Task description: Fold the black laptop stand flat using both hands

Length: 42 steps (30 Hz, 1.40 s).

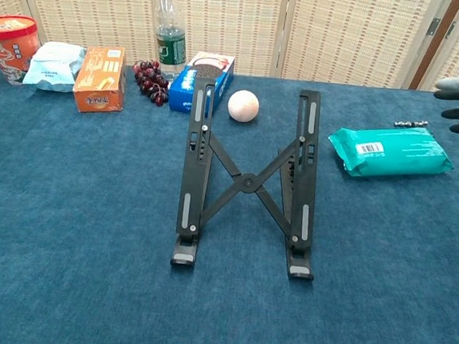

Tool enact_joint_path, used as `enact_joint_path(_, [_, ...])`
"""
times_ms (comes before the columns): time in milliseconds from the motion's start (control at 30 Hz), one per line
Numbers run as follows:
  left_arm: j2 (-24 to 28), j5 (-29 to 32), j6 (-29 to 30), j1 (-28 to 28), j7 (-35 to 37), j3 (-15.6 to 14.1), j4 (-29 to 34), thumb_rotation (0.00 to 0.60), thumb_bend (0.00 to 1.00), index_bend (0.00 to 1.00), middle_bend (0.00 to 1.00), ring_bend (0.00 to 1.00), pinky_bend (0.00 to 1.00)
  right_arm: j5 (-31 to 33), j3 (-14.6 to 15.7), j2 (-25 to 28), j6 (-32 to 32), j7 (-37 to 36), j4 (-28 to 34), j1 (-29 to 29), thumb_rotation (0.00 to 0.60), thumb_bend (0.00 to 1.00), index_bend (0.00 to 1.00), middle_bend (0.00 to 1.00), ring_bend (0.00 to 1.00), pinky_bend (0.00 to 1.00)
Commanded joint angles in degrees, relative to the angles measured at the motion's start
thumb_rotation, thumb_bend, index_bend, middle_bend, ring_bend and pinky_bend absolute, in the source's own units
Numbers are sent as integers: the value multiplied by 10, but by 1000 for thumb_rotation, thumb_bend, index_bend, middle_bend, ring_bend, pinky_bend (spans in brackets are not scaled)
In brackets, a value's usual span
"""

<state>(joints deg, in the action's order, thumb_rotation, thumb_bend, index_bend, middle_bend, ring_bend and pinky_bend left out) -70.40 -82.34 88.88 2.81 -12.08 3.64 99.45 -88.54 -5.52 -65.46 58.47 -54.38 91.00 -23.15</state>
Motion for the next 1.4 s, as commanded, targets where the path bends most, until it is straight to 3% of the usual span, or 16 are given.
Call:
enact_joint_path(33, [0, 2, -2, 1, 0, 1, 0, 600, 146, 132, 142, 136, 0, -8, -4, -28, -43, -64, -40, -44, 600, 45, 0, 0, 0, 43])
enact_joint_path(667, [8, 3, -15, 9, 0, 4, 5, 600, 146, 133, 142, 136, 0, -51, 7, -141, -76, -273, -176, -161, 600, 0, 0, 0, 0, 43])
enact_joint_path(1000, [14, 2, -17, 10, 12, 6, 1, 600, 146, 133, 142, 136, 0, -56, 17, -200, -74, -314, -224, -203, 600, 0, 0, 27, 0, 43])
enact_joint_path(1400, [24, 2, -14, 7, 29, 5, -5, 600, 146, 133, 142, 136, 0, -64, 35, -221, -36, -309, -206, -215, 600, 0, 0, 46, 0, 43])
